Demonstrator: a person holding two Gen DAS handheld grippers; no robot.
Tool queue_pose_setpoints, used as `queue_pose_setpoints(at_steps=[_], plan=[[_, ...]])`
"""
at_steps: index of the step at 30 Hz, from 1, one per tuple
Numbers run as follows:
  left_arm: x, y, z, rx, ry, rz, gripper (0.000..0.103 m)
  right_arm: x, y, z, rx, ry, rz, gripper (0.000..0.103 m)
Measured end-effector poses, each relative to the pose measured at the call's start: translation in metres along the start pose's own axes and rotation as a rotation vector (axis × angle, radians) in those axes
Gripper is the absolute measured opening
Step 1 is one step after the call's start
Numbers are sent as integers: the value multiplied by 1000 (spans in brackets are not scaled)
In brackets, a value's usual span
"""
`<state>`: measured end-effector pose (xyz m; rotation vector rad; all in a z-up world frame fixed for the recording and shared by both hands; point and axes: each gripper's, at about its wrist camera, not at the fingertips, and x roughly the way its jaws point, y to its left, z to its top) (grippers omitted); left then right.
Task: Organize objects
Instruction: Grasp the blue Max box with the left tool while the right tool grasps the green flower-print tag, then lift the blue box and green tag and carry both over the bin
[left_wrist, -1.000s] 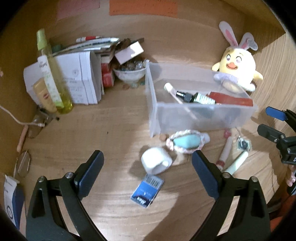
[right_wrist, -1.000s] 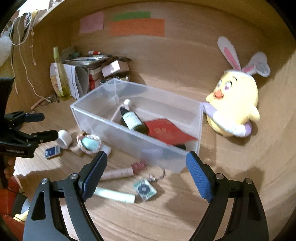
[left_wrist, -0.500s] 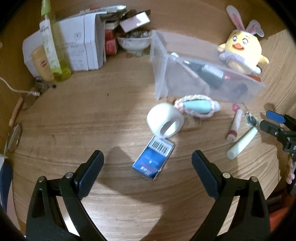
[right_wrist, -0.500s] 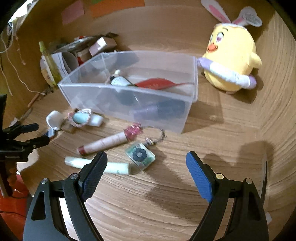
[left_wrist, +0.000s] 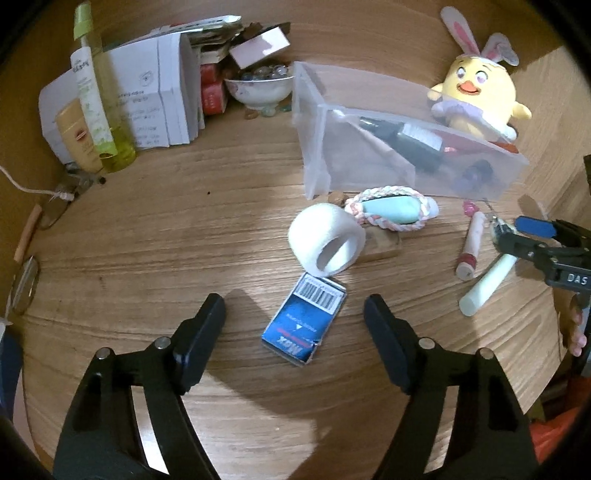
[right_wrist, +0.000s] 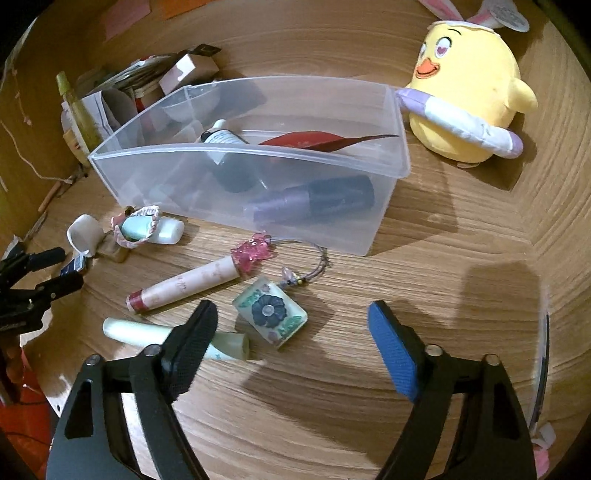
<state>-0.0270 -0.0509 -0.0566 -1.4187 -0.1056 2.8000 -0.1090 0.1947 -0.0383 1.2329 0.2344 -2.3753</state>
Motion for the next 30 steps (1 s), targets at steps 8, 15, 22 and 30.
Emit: queue_pose_setpoints(at_steps=[8,15,22,30], plan=[[-3,-5,-4,52,-26,17,45,1,11,-2,-41,-14,-3,51],[-8,-6,-7,48,-26,-16,27,5,15,-5,-68,-27,-23,36],[-14,-3,-10,-8,-24,-21,27,-2,13,-7,-62,-49,-17,36],[-40,-2,-4,-44,-102,-17,27,-22,9,-4,-53,-103,-7,36]])
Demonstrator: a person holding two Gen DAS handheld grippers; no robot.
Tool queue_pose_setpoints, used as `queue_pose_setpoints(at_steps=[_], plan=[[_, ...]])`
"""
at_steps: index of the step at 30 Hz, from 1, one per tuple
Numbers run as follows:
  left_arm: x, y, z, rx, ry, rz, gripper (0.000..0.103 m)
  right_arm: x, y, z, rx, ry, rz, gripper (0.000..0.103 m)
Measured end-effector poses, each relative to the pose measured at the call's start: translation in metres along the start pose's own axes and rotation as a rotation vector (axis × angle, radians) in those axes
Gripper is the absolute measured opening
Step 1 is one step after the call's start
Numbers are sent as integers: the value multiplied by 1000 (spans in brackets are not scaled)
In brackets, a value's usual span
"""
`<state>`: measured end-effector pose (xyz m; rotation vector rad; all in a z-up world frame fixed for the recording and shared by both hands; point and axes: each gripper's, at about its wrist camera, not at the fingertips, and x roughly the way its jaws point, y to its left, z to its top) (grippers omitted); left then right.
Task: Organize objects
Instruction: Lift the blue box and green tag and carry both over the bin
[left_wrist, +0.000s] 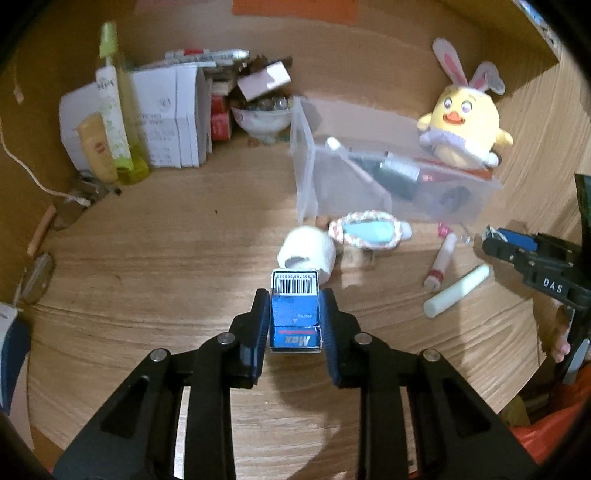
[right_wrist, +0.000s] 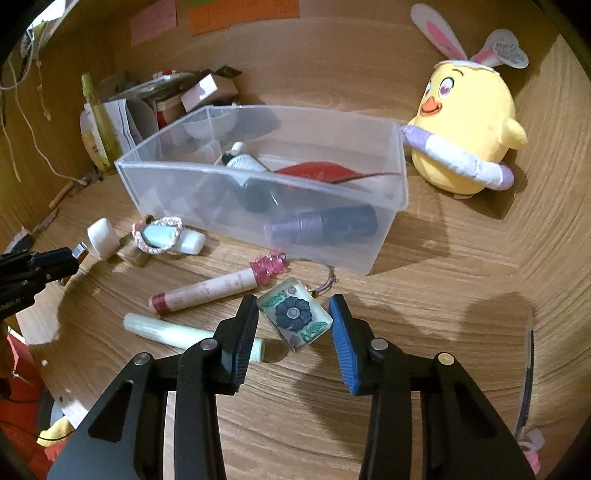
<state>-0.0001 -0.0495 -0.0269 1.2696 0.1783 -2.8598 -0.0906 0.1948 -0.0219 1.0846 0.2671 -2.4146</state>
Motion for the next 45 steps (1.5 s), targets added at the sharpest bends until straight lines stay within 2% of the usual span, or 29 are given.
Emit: queue_pose_setpoints(at_steps=[14,26,35,45], plan=[[-28,-19,35,1,-147,-49,27,-36,-2,19,4,-110,12,36],[-28,-40,67,18,-218,-82,27,-45,-8,48,15,-194,37,36],[-22,-44,91,16,-247,-82,27,-45,-7,67,-5,-233,55,36],[-7,-45,114,8,-239,-78,27,-40,-4,93,-35,-274,63,37]])
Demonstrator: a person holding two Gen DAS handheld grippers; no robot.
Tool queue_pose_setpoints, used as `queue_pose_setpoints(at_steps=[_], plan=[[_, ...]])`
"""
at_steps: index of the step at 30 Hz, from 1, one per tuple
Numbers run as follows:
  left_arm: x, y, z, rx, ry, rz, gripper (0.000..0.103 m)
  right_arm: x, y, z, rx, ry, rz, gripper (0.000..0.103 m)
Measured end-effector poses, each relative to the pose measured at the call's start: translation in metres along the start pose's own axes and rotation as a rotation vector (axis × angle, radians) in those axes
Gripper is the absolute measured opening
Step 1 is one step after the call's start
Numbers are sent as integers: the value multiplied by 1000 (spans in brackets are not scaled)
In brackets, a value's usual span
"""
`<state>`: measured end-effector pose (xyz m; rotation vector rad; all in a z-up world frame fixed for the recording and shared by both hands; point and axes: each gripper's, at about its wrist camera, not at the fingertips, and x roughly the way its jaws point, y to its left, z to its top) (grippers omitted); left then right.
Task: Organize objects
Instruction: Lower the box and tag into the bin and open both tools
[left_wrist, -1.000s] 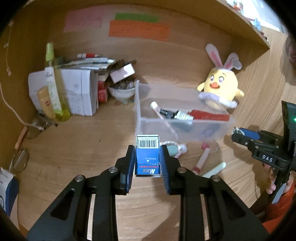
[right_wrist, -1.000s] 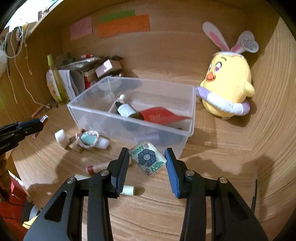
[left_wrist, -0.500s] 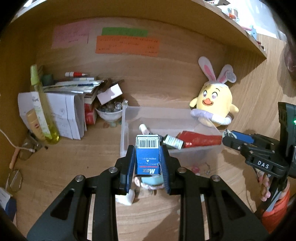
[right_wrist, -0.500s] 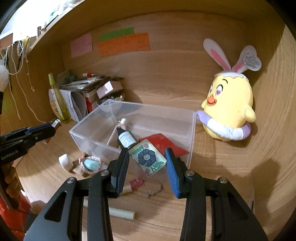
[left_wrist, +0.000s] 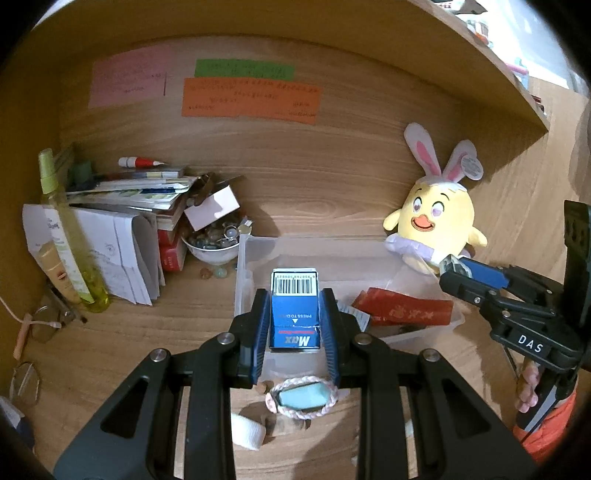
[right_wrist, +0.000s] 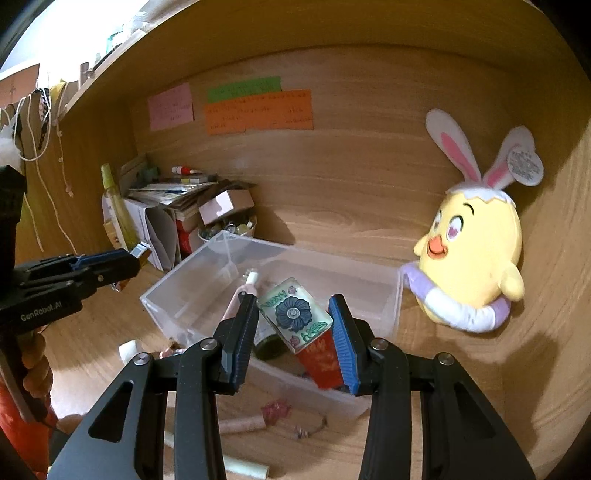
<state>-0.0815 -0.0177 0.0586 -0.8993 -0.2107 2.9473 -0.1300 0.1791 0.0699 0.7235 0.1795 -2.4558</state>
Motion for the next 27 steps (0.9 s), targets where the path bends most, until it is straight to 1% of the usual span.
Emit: queue_pose_setpoints(at_steps=[5,11,22,27], plan=[[15,2,2,-11,21,-3,27,15,-4,5,-5,22,2,36],[36,5,2,-20,62,-3,27,39,-13,-1,26,78,14,37],[73,7,-4,-18,148,7,27,69,-24,-16,34,169,-7,37],[83,9,-5,-15,170,7,27,79,-24,-22,19,209,-24,36]])
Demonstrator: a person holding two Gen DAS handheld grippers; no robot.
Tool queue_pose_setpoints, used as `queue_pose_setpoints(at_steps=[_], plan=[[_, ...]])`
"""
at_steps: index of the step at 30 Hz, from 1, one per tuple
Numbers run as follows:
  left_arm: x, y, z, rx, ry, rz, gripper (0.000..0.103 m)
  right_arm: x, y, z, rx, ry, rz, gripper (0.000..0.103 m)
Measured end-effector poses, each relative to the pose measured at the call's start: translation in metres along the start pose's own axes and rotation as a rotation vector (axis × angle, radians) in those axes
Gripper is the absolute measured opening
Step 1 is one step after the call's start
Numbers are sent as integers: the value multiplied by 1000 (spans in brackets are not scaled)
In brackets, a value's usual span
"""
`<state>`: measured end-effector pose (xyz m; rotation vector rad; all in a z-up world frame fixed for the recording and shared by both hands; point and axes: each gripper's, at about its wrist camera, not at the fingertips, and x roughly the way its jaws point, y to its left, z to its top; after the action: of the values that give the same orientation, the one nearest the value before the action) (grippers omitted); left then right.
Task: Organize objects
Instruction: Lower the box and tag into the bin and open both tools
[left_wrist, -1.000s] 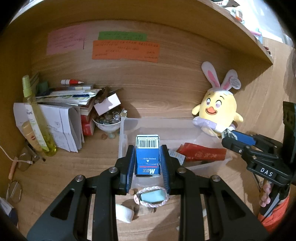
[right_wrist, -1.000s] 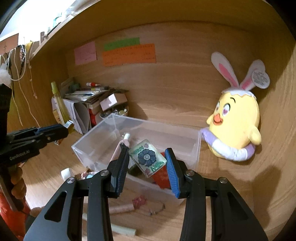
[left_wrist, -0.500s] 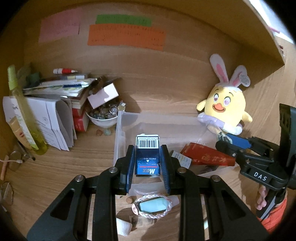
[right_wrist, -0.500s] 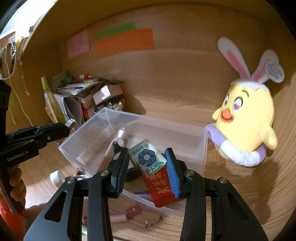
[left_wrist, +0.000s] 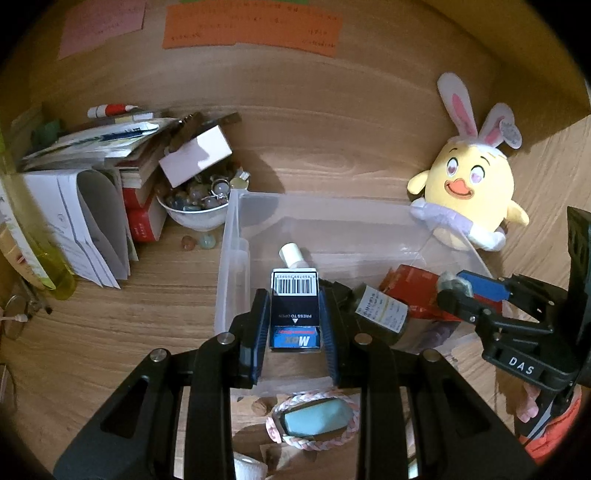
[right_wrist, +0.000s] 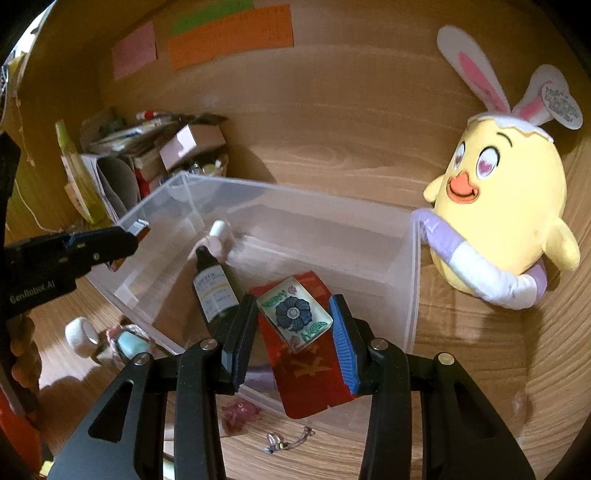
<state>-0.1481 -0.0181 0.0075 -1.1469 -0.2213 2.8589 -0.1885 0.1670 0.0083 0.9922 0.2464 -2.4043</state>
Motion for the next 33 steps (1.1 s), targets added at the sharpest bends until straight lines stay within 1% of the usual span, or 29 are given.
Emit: queue_pose_setpoints(at_steps=[5,7,9,14,15,17,19,21,23,24,25,29,30,32,33], plan=[[6,-2,0,7,16,-3,27,2,0,0,-2,6,-8,36],[9,-2,0,9,23,1,27,3,-2,1,2,9,-17,34],[9,-2,-1,11,27,-3,27,5,-5,1,15,16,-18,34],[9,-3,-2,18,31,-3,27,5,-4,1,18,17,-24,38],[9,-3,-3,18,35,-4,27,6,-4,1,18,18,-22,39],[9,-4,-4,20,39,-3,28,5,-3,1,20,15,-20,47],[8,-5,-4,21,40,-2,31,2,-2,0,18,2,-17,61],[5,-5,-5,21,36,-1,37,-1,0,1,12,-13,-30,65],[-1,-6,-5,20,24,-3,48,-4,1,2,8,-21,-32,65],[-4,-6,-6,20,17,-4,50,-5,1,2,10,-24,-28,65],[-9,-7,-6,23,5,-4,54,-7,1,3,13,-25,-26,65],[-25,-8,-7,39,-38,26,75,-15,3,3,16,-36,-24,67],[-28,-9,-8,44,-46,36,78,-18,4,2,16,-39,-23,69],[-36,-10,-10,53,-65,54,91,-23,5,1,14,-49,-25,77],[-40,-10,-10,55,-72,58,93,-27,6,0,13,-58,-28,80]])
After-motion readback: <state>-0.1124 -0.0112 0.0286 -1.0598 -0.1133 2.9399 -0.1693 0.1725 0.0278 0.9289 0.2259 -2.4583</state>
